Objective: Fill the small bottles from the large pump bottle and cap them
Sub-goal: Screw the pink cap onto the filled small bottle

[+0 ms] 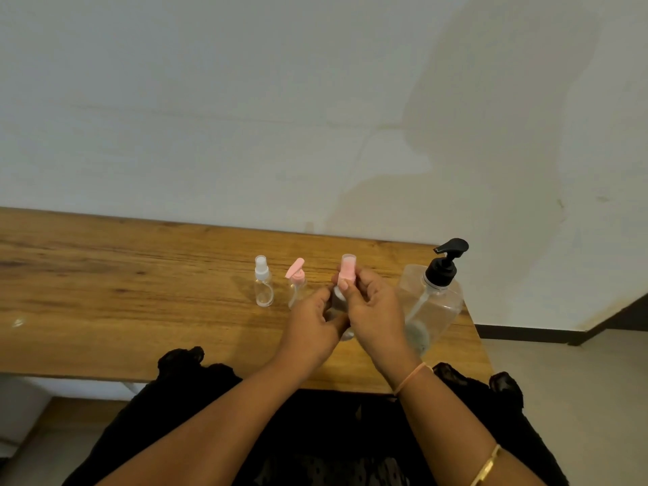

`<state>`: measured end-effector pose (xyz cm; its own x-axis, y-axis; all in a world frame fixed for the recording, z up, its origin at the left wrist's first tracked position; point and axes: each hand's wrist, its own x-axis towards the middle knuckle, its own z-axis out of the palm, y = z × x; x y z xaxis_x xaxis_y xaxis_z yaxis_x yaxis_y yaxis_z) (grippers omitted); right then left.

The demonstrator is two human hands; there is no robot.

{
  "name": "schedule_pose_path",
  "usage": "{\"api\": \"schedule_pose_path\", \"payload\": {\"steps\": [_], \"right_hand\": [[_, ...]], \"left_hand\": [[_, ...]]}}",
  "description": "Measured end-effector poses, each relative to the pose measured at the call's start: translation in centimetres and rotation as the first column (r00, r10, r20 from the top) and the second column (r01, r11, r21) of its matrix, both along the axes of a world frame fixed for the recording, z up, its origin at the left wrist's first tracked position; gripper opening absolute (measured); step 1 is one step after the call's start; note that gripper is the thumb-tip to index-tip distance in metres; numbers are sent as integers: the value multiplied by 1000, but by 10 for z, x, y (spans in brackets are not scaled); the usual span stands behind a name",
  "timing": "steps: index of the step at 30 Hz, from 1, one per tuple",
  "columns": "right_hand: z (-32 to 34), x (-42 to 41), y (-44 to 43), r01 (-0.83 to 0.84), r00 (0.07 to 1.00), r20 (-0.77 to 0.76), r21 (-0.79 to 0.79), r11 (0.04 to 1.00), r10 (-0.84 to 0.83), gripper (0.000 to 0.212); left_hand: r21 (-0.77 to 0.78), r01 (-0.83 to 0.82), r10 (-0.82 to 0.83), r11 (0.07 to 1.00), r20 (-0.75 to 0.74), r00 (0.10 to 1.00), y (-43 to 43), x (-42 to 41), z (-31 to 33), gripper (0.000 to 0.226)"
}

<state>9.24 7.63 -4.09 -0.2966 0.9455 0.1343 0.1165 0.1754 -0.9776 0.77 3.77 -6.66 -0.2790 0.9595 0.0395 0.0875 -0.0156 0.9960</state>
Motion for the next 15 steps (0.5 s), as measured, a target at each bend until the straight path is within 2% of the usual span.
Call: {"api": "schedule_pose_path", "payload": {"steps": [3,6,9,12,15], "right_hand": [[-1,6,6,-102,994,-59,-83,991,97,22],[4,19,13,-279,948,-213,-190,941,238,19],[8,26,17,-391,898,-298,-208,896,323,22],[8,25,16,-338,922,-267,-203,919,280,20],[7,19,12,-235,963,-172,-163,958,207,23]], "left_hand": [[-37,34,-31,999,81,996,3,-4,1,30],[-86,125,-106,988,199,974,3,-9,6,27],[-109,222,-184,969,281,942,1,-15,13,27],[-131,287,-239,949,298,924,1,-16,14,29],[-112,226,-194,968,240,951,2,-12,11,29]]}}
